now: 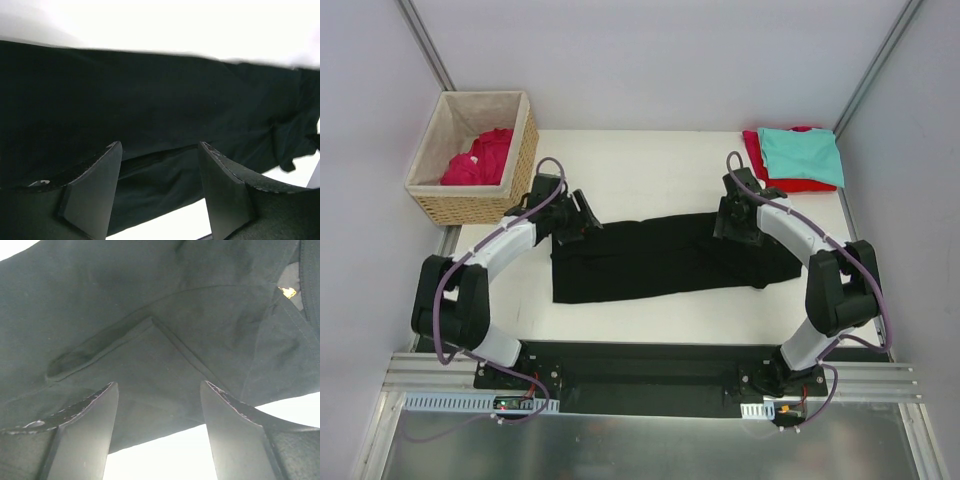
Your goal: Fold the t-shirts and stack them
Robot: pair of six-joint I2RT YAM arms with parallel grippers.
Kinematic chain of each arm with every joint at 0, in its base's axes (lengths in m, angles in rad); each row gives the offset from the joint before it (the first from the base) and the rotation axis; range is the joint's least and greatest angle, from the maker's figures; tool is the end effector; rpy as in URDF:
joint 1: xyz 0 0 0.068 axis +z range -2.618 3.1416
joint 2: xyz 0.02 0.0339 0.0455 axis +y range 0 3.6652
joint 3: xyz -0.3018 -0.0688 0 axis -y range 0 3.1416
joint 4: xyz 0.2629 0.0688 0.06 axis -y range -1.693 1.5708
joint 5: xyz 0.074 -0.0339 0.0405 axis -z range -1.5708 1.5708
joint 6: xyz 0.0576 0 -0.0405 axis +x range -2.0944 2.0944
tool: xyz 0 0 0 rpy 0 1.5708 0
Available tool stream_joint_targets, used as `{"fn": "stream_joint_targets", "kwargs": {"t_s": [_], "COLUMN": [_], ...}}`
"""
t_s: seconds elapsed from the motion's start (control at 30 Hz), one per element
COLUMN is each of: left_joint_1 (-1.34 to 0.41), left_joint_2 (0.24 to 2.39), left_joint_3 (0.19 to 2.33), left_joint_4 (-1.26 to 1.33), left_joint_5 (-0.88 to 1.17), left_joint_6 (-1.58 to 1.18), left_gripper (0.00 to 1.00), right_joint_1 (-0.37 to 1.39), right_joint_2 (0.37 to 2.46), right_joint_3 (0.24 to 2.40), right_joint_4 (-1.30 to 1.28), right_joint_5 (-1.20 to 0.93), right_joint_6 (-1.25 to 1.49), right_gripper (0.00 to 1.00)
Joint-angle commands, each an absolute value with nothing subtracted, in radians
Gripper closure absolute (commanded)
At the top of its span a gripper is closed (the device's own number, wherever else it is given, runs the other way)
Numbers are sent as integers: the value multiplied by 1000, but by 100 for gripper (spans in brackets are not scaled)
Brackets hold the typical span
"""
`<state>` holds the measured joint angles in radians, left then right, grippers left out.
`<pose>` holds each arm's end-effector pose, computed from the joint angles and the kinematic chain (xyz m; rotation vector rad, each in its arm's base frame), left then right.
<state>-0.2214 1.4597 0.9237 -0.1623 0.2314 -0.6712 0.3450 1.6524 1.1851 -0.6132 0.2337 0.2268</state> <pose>0.3316 -0.0882 0.2471 -0.4001 2.3200 -0.7195 0.3504 0.1118 0.2347 -0.0775 2.6056 -0.1096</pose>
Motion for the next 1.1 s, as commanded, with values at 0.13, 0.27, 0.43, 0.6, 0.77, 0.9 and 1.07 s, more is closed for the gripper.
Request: {"fn": "stream_joint_targets", "kwargs": {"t_s": [0.13, 0.27, 0.43, 0.6, 0.77, 0.9, 1.07], "left_joint_1": [-324, -333, -345, -429, -488, -509, -525], "left_joint_2": [1591, 1583, 1572, 1638, 1827, 1956, 2126], "left_joint_3": [1035, 1008, 979, 1115, 1215, 1161, 1135], "left_joint_4": [-107, -106, -98, -35, 203, 552, 831], "left_joint_5": [281, 272, 268, 406, 592, 733, 801], "left_joint_6": [-680, -680, -692, -676, -748, -923, -1099], "left_gripper": [39, 39, 39, 38, 39, 39, 39], "right_joint_1": [353, 353, 353, 341, 314, 302, 301], "right_joint_2": [1620, 1628, 1626, 1594, 1548, 1506, 1476], "right_joint_3": [1223, 1213, 1210, 1226, 1197, 1164, 1147], "right_joint_4": [-609, -607, -607, -611, -591, -577, -587], "right_joint_5": [245, 247, 253, 265, 201, 167, 182], "right_joint_6": [218, 218, 221, 222, 235, 233, 221], "right_gripper": [29, 29, 29, 28, 28, 28, 28]}}
